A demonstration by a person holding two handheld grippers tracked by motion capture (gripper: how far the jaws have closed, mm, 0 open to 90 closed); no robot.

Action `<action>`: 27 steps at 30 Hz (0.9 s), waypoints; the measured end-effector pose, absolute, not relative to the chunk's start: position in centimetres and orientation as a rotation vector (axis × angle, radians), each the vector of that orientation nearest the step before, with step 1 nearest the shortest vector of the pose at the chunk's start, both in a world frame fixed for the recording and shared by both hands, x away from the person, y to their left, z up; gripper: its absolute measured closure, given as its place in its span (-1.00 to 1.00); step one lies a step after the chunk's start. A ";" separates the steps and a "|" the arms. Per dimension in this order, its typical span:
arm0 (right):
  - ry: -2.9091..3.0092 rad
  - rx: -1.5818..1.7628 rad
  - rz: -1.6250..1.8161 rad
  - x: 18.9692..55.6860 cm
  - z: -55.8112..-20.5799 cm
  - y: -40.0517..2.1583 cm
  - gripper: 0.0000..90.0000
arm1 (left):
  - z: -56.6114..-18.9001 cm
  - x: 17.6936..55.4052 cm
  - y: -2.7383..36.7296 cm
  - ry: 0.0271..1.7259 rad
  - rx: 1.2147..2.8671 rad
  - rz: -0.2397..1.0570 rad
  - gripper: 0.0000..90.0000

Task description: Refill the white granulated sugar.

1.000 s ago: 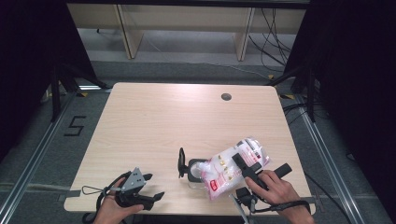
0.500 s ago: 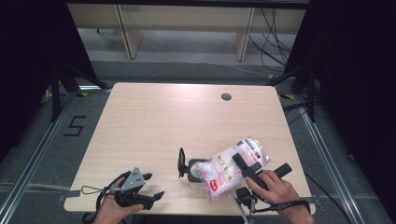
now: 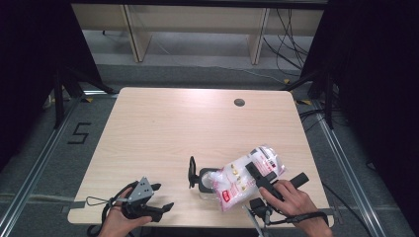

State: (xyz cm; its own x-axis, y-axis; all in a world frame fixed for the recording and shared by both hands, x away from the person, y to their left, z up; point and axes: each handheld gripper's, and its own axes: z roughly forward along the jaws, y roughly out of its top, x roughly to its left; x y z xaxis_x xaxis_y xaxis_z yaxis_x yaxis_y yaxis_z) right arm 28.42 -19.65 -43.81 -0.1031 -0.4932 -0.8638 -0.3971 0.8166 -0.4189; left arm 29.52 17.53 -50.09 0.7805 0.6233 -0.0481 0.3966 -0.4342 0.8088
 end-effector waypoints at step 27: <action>1.724 -0.688 -0.081 28.5 -43.9 -19.7 0.31 | -50.0 29.5 17.6 0.769 2.082 0.328 -0.52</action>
State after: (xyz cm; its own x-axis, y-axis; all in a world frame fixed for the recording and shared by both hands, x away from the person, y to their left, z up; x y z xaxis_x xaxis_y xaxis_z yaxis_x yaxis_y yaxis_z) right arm 28.45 -19.71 -43.89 -0.1068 -0.4826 -0.8693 -0.3994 0.8215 -0.4070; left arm 29.46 17.58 -49.96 0.7746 0.6306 -0.0475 0.4018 -0.4328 0.8070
